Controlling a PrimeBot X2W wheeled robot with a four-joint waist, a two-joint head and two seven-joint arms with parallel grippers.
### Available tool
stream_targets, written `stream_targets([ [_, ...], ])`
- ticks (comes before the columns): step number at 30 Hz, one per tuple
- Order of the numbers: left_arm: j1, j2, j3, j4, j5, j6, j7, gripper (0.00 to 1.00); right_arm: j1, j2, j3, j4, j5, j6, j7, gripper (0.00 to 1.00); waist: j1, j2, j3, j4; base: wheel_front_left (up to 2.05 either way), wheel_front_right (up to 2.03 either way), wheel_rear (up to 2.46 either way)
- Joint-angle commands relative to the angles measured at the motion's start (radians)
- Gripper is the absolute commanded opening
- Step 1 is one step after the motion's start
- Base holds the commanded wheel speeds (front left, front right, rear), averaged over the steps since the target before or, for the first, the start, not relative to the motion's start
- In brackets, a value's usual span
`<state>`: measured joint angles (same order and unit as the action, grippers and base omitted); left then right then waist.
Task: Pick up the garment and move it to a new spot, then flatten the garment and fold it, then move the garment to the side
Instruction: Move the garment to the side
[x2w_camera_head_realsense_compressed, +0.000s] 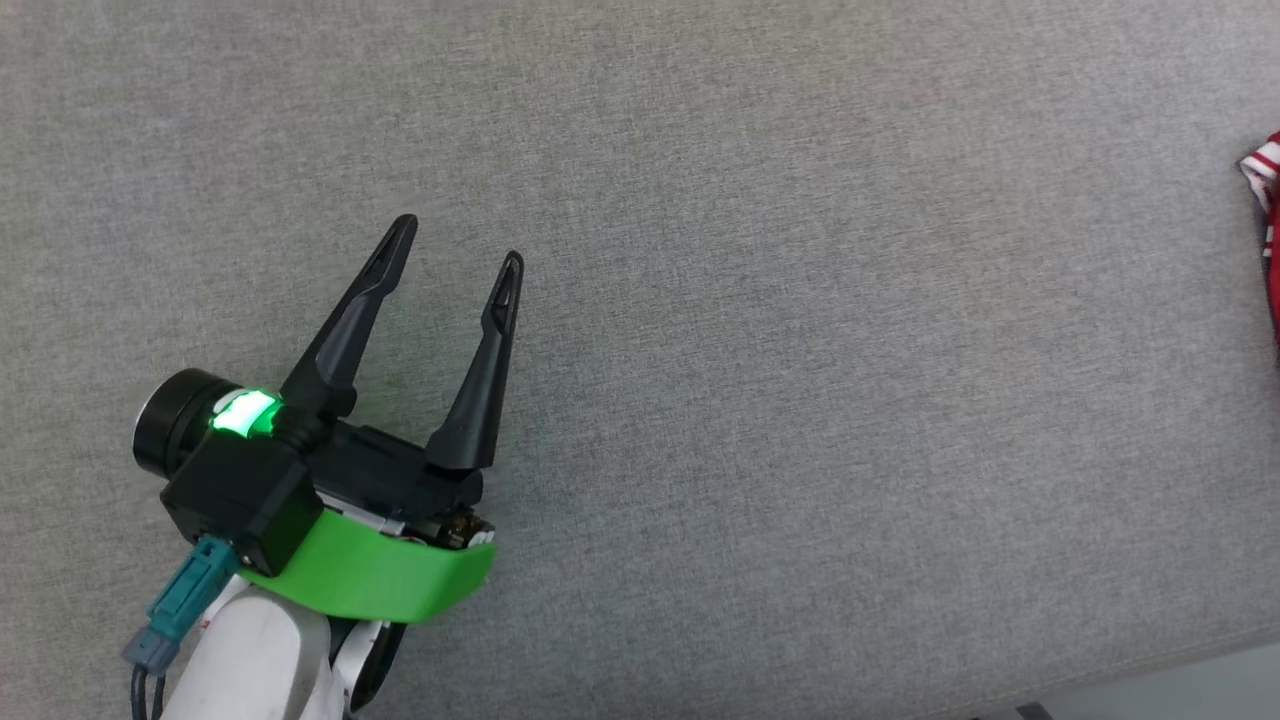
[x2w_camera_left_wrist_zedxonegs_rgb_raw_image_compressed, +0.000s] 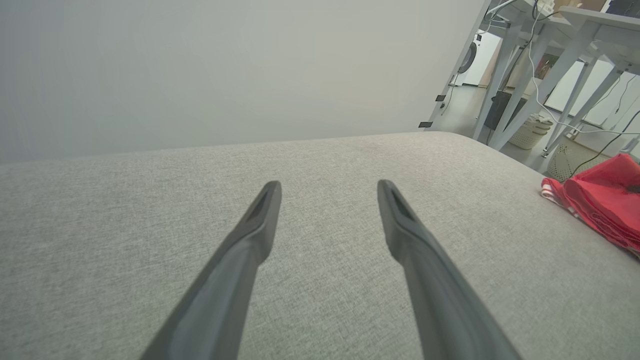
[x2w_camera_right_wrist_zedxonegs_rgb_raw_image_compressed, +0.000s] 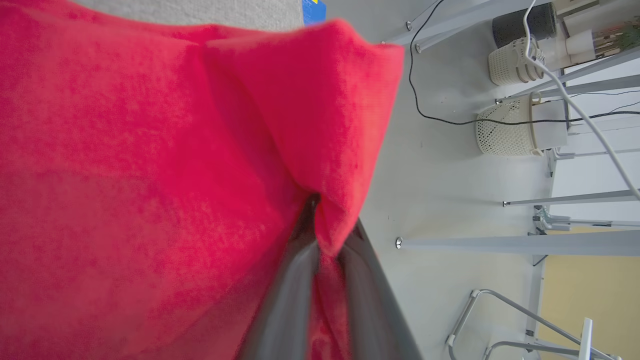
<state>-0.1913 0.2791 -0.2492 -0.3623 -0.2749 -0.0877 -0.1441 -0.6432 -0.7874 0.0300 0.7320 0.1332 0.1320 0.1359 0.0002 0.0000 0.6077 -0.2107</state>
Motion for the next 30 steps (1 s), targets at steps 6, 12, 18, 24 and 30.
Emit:
stream_targets([
  [6,-0.020,0.002,0.001,0.012,0.003,0.011,-0.006,1.00,-0.042,0.036,-0.002,0.087,-0.022,-0.001,-0.031,0.27,-0.0002,0.0000,0.010,0.024,0.00,0.00,0.00],
  [12,-0.015,-0.010,-0.010,0.068,-0.009,0.010,-0.034,1.00,-0.054,0.038,-0.027,0.140,-0.035,-0.001,-0.073,1.00,-0.0002,0.0000,-0.059,0.032,0.00,0.00,0.00],
  [18,0.007,-0.036,-0.017,0.159,-0.034,0.007,-0.077,1.00,-0.031,0.037,-0.036,0.123,-0.017,-0.001,-0.107,1.00,-0.0002,0.0000,-0.194,0.048,0.00,0.00,0.00],
  [24,0.054,-0.065,-0.026,0.269,-0.054,0.002,-0.105,1.00,0.035,0.073,-0.033,0.006,0.075,-0.001,-0.127,1.00,-0.0002,0.0000,-0.366,0.073,0.00,0.00,0.00],
  [30,0.121,-0.097,-0.008,0.339,-0.086,0.004,-0.115,1.00,0.145,0.107,-0.032,-0.237,0.180,-0.001,-0.131,1.00,-0.0002,0.0000,-0.498,0.104,0.00,0.00,0.00],
])
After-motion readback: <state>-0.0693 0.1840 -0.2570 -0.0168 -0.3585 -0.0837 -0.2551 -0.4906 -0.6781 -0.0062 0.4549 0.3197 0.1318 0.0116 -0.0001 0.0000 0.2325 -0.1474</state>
